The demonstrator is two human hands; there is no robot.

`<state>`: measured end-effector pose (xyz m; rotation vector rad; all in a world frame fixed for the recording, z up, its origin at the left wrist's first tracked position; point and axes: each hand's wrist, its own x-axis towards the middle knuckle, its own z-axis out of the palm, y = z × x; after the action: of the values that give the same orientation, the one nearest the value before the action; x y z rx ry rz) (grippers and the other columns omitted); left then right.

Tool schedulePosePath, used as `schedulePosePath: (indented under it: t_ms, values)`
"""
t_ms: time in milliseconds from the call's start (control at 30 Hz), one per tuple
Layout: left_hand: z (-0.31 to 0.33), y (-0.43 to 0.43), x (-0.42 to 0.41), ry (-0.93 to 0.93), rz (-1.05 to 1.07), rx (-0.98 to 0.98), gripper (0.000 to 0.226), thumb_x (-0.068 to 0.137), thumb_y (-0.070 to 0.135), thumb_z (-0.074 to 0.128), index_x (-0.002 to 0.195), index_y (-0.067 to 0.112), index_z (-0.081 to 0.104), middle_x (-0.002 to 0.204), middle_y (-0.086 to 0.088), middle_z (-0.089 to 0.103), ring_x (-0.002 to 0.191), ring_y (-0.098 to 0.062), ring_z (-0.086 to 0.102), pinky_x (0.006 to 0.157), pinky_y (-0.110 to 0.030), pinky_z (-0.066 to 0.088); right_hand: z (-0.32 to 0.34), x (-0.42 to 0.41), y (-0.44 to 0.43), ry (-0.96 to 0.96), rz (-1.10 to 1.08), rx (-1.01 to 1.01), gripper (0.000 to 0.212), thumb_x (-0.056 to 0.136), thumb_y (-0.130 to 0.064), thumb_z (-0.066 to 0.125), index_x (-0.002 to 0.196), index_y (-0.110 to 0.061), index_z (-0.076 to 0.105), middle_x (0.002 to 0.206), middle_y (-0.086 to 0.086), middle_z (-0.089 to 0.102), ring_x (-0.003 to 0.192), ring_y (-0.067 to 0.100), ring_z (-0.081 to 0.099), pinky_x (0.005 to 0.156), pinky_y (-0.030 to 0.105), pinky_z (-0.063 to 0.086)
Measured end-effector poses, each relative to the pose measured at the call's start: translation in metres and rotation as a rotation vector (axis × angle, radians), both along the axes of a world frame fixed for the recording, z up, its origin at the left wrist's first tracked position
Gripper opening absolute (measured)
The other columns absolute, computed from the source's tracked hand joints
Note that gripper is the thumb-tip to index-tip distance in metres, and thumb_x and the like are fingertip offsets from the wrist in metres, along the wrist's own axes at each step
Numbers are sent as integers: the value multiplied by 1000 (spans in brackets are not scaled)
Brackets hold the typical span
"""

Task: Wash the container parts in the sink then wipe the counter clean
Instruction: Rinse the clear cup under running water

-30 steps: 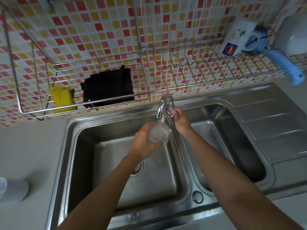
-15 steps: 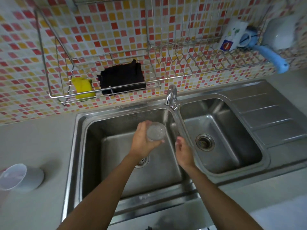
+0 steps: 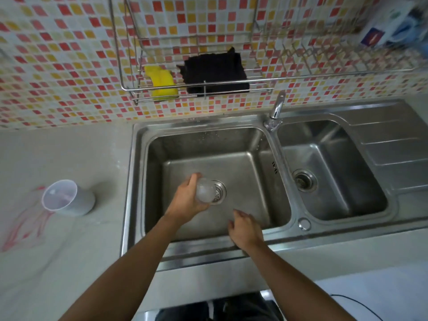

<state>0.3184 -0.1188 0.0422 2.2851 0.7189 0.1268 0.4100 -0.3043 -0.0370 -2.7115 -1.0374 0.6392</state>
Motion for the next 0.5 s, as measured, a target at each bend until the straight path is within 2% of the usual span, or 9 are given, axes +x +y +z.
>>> schedulePosePath:
  t_ms: [67, 133, 167, 300, 500]
  values:
    - [-3, 4, -8, 40, -9, 67, 79, 56, 27, 84, 124, 15, 45, 119, -7, 58, 105, -28, 56, 86, -33, 45, -5, 2, 4, -24, 120, -56, 45, 92, -30, 40, 132, -12, 50, 135, 9, 56, 128, 25, 47, 114, 40, 24]
    - [-5, 6, -14, 97, -18, 206, 77, 58, 31, 81, 125, 16, 47, 120, -5, 56, 107, -28, 54, 90, -38, 41, -8, 5, 8, -22, 236, -74, 47, 95, -28, 36, 137, -10, 45, 144, 9, 47, 141, 22, 30, 119, 43, 7]
    - [-6, 7, -18, 128, -18, 267, 76, 59, 33, 80, 125, 18, 47, 120, -3, 55, 108, -26, 52, 92, -38, 37, -9, 7, 9, -18, 268, -81, 47, 97, -29, 34, 139, -9, 42, 147, 8, 43, 145, 21, 23, 120, 42, 4]
    - [-14, 12, -28, 275, -55, 452, 72, 60, 33, 77, 125, 23, 46, 120, 2, 50, 111, -21, 47, 95, -38, 29, -5, 9, 11, 16, 296, -111, 55, 100, -34, 27, 148, -8, 28, 156, 6, 28, 148, 18, 11, 120, 42, 3]
    - [-20, 15, -36, 400, -120, 656, 67, 57, 27, 78, 118, 21, 49, 113, -4, 52, 103, -25, 49, 92, -43, 34, -6, 9, 11, 16, 281, -131, 58, 98, -37, 30, 149, -9, 27, 157, 7, 27, 147, 19, 14, 120, 42, 7]
